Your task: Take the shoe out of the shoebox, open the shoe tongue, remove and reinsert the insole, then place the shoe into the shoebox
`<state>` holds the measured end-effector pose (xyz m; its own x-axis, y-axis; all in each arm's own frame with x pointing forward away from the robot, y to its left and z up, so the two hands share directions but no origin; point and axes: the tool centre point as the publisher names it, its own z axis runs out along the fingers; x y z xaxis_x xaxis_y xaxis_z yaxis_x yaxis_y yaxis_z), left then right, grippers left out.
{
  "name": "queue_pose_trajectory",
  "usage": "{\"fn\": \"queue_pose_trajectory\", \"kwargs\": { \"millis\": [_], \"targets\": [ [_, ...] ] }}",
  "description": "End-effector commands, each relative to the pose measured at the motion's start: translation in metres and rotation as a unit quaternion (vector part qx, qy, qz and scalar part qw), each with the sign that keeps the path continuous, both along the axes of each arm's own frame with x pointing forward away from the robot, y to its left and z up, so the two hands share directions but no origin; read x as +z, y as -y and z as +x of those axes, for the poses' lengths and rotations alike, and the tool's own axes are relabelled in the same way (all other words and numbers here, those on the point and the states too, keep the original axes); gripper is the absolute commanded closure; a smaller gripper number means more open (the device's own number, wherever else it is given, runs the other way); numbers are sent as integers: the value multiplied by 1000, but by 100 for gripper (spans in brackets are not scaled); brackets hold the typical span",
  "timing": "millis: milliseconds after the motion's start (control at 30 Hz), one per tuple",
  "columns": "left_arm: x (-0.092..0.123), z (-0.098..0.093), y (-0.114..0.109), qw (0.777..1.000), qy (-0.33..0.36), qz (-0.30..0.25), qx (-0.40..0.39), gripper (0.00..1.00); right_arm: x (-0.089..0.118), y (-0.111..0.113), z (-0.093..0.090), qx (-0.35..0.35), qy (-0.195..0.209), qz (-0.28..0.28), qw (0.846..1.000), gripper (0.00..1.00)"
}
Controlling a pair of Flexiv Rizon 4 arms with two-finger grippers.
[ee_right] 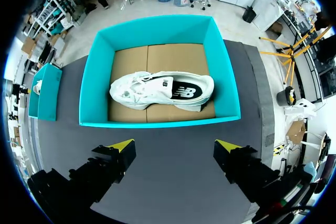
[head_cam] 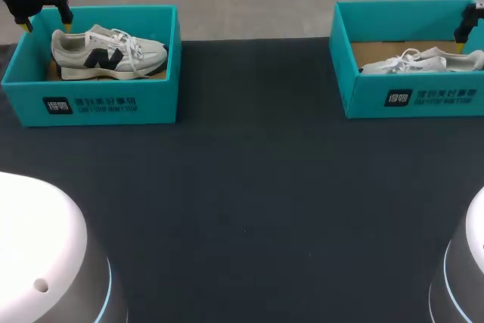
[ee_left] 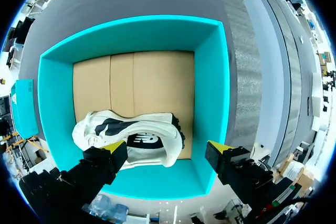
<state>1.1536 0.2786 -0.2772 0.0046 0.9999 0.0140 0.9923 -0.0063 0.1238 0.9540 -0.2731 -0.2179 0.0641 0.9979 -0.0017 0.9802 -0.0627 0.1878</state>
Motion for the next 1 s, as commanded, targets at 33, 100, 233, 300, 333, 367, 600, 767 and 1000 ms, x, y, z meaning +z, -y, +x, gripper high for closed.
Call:
{"fn": "queue_pose_trajectory", "kwargs": {
  "millis": [33,100,233,300,333,367,600,767,1000],
  "targets": [
    [-3,7,0,1000,-6,0,-4,0,0,0,-1,-1,1,-1,1000,0],
    [-3,7,1,1000,-7,0,-4,0,0,0,-1,-1,1,-1,1000,0],
    [-4,8,-1,1000,-7,1,0,0,0,0,-1,-1,1,-1,1000,0],
    [-5,8,-2,1000,-8,0,2,0,0,0,-1,-1,1,-1,1000,0],
    [-6,7,-2,1000,-9,-1,2,0,0,0,-1,-1,1,-1,1000,0],
    [-7,7,-3,1000,-10,-1,2,0,0,0,-1,-1,1,-1,1000,0],
    [-15,11,-5,1000,-17,3,3,0,0,0,-1,-1,1,-1,1000,0],
    [-19,19,-5,1000,-27,3,0,9,0,0,-1,-1,1,-1,1000,0],
    [-23,31,-7,999,-40,3,-13,26,0,0,-1,-1,1,-1,1000,0]
  ]
}}
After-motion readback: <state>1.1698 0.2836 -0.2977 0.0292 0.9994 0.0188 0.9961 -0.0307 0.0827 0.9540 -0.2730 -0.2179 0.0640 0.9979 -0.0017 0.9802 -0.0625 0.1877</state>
